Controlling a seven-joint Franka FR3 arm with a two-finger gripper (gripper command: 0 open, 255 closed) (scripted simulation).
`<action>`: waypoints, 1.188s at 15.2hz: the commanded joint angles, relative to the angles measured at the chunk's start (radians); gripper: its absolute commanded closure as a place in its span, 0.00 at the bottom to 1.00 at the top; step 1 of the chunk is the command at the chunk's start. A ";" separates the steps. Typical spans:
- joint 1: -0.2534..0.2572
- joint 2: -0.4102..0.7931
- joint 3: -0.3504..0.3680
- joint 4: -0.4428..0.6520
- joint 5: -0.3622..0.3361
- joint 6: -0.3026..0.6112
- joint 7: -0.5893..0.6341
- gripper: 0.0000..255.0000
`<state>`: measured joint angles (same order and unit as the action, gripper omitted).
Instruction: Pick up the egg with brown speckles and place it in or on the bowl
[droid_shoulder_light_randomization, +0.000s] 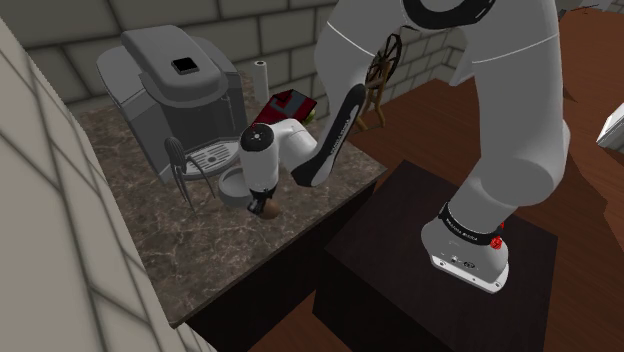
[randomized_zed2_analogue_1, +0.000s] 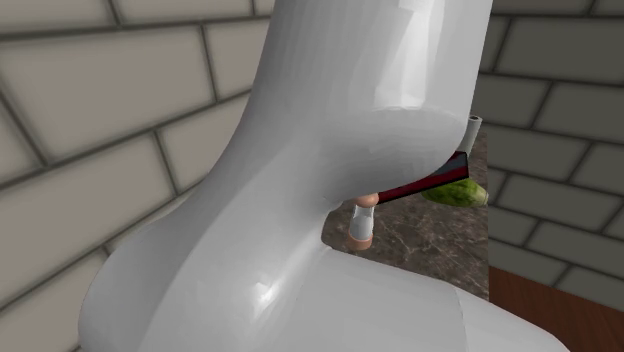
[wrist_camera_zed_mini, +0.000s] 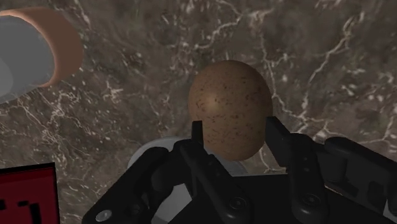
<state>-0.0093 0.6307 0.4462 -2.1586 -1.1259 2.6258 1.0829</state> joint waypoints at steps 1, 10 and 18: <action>-0.015 -0.026 0.018 -0.015 0.027 -0.008 -0.024 1.00; -0.043 0.131 0.140 0.262 0.354 -0.389 -0.486 0.00; 0.016 0.328 0.124 0.494 0.400 -0.598 -0.647 0.00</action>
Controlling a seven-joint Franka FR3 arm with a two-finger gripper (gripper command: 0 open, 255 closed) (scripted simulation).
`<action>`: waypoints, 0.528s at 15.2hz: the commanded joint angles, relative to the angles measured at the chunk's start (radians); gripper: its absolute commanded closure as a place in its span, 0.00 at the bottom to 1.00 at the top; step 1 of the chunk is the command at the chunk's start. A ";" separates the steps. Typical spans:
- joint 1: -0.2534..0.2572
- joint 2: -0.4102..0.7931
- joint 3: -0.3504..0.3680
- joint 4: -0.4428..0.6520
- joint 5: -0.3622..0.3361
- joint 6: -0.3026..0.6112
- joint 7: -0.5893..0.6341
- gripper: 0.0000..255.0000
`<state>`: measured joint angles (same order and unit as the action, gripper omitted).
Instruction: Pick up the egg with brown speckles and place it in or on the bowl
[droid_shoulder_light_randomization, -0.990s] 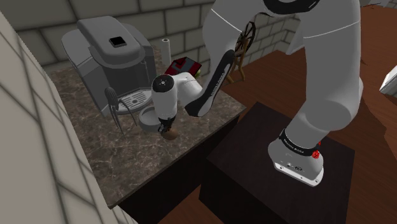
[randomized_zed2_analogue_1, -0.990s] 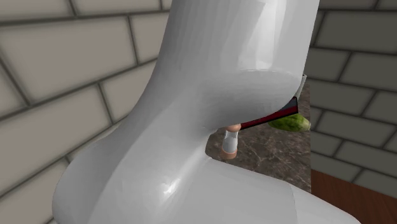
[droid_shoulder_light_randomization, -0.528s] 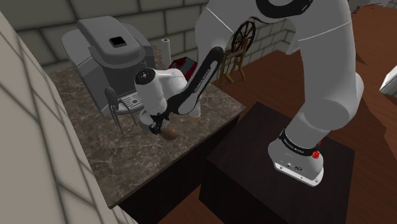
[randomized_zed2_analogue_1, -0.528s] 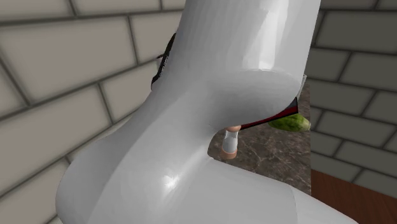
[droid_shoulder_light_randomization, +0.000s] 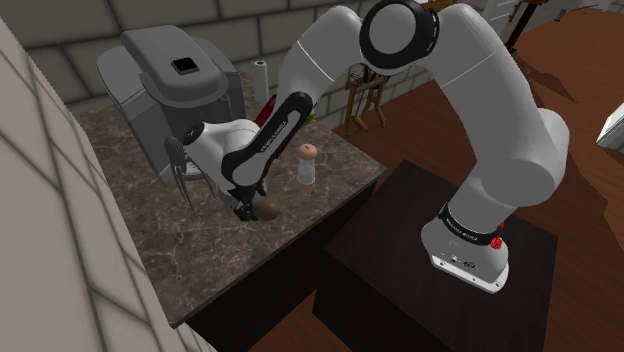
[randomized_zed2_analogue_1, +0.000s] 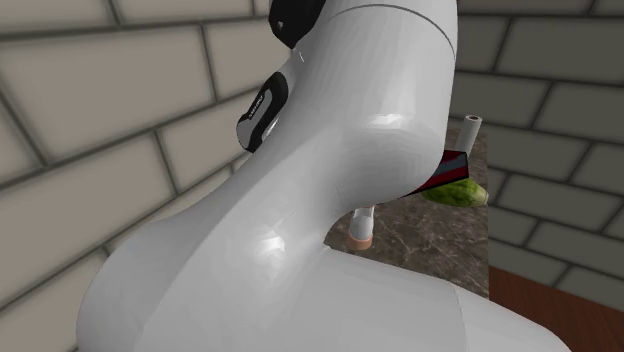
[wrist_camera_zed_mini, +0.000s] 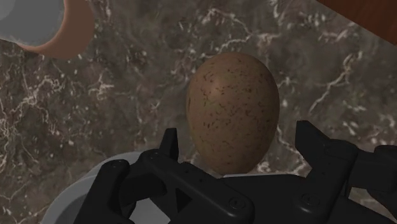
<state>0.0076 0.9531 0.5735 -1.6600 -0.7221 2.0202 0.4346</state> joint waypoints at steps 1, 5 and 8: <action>-0.001 0.015 -0.011 -0.009 -0.012 0.022 0.006 0.00; -0.001 0.015 -0.011 -0.009 -0.012 0.022 0.006 0.00; -0.001 0.015 -0.011 -0.009 -0.012 0.022 0.006 0.00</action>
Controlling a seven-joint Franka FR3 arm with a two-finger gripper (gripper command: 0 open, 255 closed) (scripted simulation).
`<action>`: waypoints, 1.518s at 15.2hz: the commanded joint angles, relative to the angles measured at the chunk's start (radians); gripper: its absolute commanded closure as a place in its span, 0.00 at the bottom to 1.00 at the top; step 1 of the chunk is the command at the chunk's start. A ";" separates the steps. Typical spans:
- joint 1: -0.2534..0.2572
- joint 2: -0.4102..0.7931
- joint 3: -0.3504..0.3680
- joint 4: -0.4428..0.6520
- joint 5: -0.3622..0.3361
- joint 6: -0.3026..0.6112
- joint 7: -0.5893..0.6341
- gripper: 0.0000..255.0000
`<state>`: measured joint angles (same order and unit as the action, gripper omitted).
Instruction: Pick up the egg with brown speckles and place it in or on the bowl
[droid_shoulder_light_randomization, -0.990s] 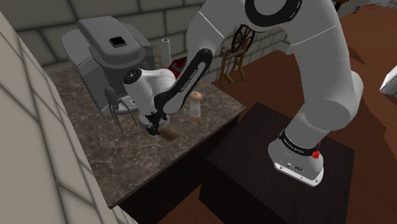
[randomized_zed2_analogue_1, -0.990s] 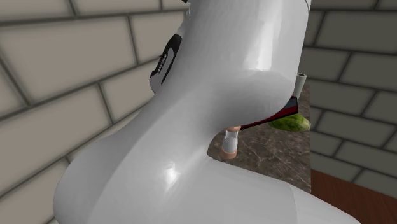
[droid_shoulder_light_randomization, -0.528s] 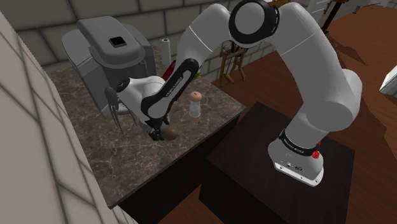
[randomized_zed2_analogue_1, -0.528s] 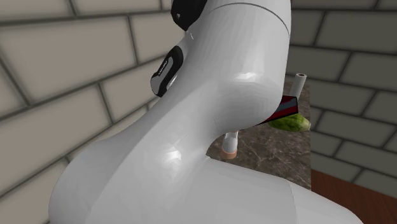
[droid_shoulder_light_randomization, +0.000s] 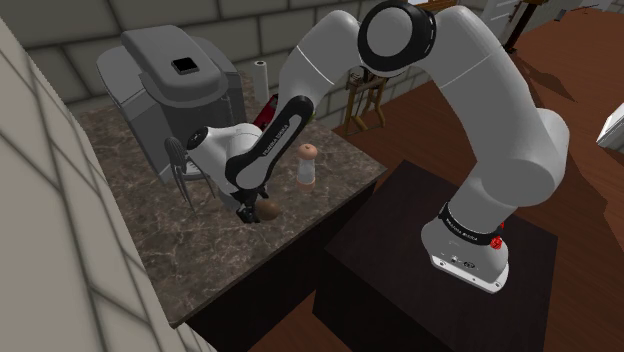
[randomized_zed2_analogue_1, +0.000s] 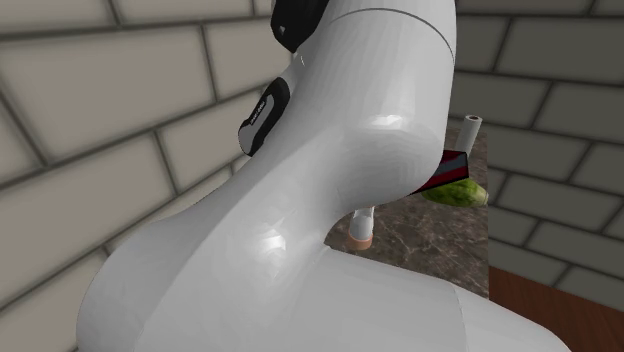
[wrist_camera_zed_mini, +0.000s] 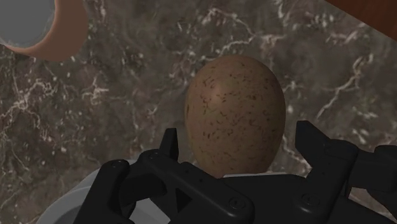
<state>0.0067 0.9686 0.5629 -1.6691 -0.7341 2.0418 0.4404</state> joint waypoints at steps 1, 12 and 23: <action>0.000 0.000 0.000 0.000 0.000 0.000 0.000 0.00; -0.004 -0.011 0.005 -0.006 0.004 -0.005 -0.002 1.00; -0.044 -0.127 0.059 -0.055 0.057 -0.070 -0.028 1.00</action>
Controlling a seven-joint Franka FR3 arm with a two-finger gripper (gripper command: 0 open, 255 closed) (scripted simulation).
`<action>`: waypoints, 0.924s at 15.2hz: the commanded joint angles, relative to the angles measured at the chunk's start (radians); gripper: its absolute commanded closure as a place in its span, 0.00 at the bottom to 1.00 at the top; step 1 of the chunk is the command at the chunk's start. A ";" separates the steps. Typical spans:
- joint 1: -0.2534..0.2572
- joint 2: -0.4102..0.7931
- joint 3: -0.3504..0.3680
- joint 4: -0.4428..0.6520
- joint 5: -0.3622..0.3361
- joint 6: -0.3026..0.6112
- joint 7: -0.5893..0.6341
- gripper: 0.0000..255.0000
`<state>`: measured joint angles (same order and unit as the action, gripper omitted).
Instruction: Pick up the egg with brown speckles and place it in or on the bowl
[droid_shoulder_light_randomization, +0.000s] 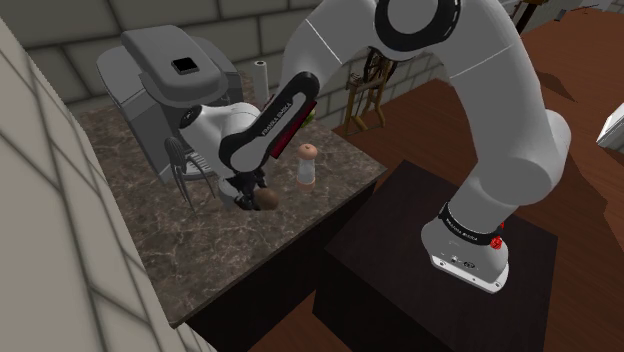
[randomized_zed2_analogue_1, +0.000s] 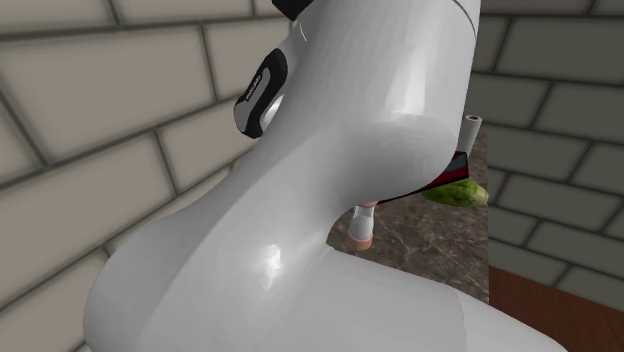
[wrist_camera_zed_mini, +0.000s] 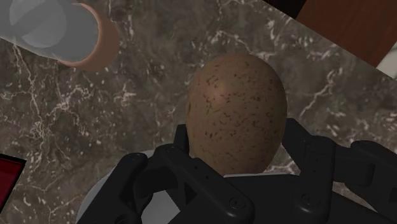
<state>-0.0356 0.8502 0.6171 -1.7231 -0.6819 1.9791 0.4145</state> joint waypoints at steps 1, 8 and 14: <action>-0.005 -0.018 0.010 -0.004 0.010 -0.014 -0.005 1.00; -0.029 -0.086 0.043 -0.019 0.048 -0.060 -0.026 1.00; -0.020 -0.066 0.037 0.077 0.055 -0.122 -0.073 1.00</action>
<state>-0.0621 0.7721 0.6584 -1.6793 -0.6268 1.8740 0.3534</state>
